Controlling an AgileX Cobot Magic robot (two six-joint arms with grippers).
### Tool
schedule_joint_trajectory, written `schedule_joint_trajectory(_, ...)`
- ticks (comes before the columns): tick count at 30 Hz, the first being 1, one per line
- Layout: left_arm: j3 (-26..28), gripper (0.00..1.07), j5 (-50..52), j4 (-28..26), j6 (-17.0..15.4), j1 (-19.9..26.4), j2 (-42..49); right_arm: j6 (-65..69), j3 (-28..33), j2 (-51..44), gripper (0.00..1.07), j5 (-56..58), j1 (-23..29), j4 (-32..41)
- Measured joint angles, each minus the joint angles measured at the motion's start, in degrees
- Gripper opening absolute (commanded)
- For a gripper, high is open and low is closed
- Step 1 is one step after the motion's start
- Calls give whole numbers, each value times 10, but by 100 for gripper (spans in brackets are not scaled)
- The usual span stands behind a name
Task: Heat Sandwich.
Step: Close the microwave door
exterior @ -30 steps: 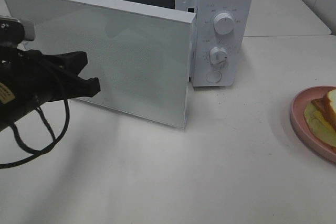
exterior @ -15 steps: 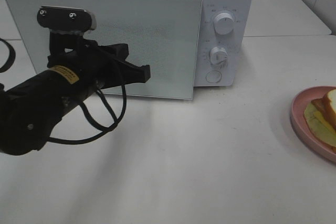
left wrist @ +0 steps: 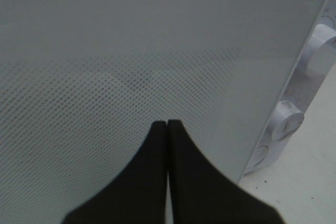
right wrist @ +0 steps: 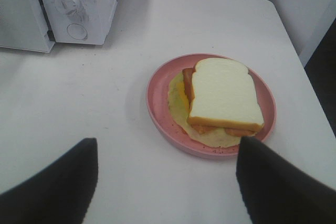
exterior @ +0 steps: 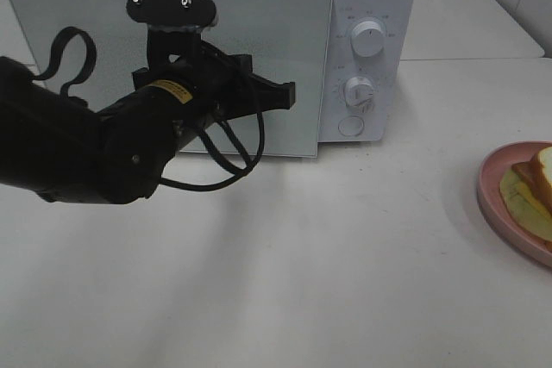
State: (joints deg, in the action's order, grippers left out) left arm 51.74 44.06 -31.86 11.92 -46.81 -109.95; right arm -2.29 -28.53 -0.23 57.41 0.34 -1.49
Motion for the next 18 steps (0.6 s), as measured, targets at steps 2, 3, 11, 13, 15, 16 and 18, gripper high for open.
schedule_joint_trajectory(2, 16, 0, -3, -1, 2, 0, -11, 0, 0, 0, 71, 0, 0, 0)
schedule_joint_trajectory(3, 30, 0, -5, -8, 2, 0, -21, 0, 0, 0, 71, 0, 0, 0)
schedule_joint_trajectory(11, 86, 0, -26, -42, 41, -1, -58, 0, 0, 0, 71, 0, 0, 0)
schedule_joint_trajectory(13, 91, 0, -31, -44, 46, -1, -61, 0, 0, 0, 71, 0, 0, 0)
schedule_joint_trajectory(15, 103, 0, -41, -46, 58, -4, -68, 0, 0, 0, 71, 0, 0, 0)
schedule_joint_trajectory(16, 113, 0, -51, -45, 64, -5, -74, 0, 0, 0, 71, 0, 0, 0)
schedule_joint_trajectory(18, 117, 0, -52, -45, 69, -6, -77, 0, 0, 0, 71, 0, 0, 0)
